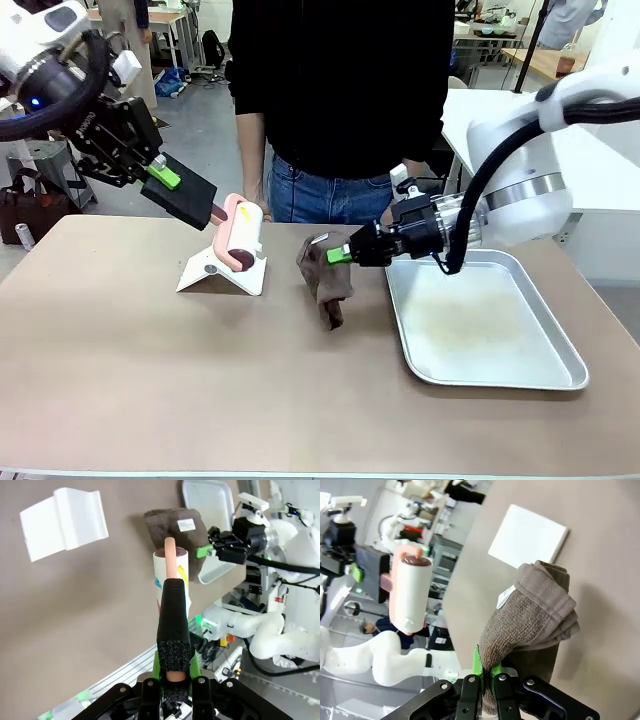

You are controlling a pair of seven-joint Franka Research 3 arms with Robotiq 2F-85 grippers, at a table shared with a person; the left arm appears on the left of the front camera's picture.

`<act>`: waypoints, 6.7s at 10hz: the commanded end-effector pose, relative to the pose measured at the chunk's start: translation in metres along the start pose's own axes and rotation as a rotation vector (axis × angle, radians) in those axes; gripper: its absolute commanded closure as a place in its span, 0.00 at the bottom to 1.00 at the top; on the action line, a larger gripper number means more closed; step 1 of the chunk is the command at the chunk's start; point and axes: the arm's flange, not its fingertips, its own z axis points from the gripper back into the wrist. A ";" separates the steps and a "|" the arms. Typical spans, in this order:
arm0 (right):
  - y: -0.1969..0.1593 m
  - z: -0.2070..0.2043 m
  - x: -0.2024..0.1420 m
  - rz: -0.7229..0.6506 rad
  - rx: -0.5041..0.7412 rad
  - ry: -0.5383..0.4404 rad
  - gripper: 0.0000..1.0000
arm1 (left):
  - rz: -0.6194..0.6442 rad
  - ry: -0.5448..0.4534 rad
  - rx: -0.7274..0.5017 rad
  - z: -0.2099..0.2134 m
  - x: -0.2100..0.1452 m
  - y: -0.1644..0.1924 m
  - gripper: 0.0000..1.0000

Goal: Clean the surface of the table.
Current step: Return the Lint Roller and towel to their original positions.

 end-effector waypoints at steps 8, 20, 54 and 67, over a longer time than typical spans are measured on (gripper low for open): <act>-0.029 0.006 0.032 -0.110 -0.385 0.058 0.93 | 0.099 0.074 0.199 -0.044 0.080 -0.013 0.78; -0.033 0.014 0.033 -0.071 -0.413 0.102 0.93 | 0.194 0.095 0.200 -0.094 0.146 0.046 0.78; -0.038 0.005 0.036 -0.112 -0.371 0.130 0.04 | 0.172 -0.012 -0.100 -0.077 0.133 0.158 0.00; 0.072 0.116 0.028 -0.190 -0.395 0.007 0.00 | -0.176 -0.123 -0.310 0.083 -0.048 0.152 0.00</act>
